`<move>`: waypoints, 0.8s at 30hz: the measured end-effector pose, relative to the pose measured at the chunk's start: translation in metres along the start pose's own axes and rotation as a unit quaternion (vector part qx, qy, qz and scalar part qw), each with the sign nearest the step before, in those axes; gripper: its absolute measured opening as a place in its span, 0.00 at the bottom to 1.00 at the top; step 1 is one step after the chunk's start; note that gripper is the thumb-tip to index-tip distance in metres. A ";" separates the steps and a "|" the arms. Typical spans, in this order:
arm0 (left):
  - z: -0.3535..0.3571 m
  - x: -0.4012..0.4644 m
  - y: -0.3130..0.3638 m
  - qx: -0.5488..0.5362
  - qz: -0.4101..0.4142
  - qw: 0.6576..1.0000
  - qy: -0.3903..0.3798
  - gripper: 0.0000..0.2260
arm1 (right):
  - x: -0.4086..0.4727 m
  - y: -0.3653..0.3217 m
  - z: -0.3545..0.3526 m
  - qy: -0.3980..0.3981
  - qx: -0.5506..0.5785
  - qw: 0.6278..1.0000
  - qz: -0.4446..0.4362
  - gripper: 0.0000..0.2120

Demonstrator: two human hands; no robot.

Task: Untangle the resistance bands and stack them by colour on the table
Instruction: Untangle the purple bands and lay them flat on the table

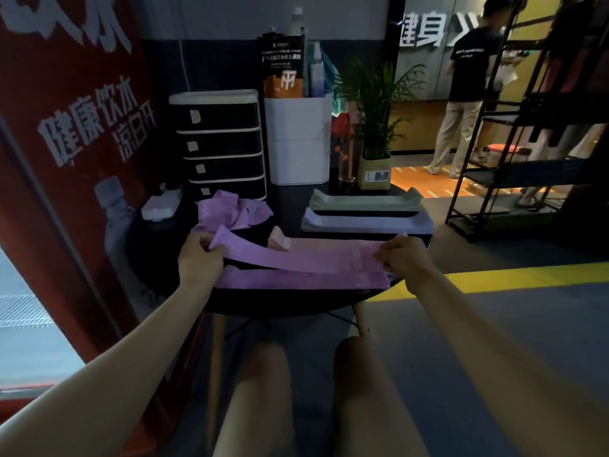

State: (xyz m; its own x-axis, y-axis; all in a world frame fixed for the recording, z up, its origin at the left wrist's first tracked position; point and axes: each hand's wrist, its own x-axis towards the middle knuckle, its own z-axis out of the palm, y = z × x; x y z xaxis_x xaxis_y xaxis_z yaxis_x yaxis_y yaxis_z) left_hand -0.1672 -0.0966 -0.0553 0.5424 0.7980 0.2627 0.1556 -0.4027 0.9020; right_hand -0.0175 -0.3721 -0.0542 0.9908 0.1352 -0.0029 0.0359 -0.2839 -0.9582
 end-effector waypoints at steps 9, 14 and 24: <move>0.003 -0.019 -0.020 0.045 -0.002 0.999 -0.020 0.09 | -0.018 0.018 0.006 0.068 -0.079 0.994 -0.034 0.05; 0.004 -0.021 -0.032 0.078 -0.001 0.996 -0.039 0.10 | -0.027 0.031 0.009 0.097 -0.116 0.986 -0.071 0.06; 0.004 -0.014 -0.040 0.108 -0.001 0.992 -0.062 0.10 | -0.026 0.040 0.015 0.123 -0.120 0.982 -0.083 0.08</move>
State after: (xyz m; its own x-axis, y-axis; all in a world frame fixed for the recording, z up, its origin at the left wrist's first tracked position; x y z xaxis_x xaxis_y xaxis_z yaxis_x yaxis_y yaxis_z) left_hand -0.1776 -0.0934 -0.0968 0.6373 0.7430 0.2046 0.3232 -0.4987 0.8042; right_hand -0.0436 -0.3727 -0.0973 0.9692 -0.0264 0.2447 0.1995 -0.4977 -0.8441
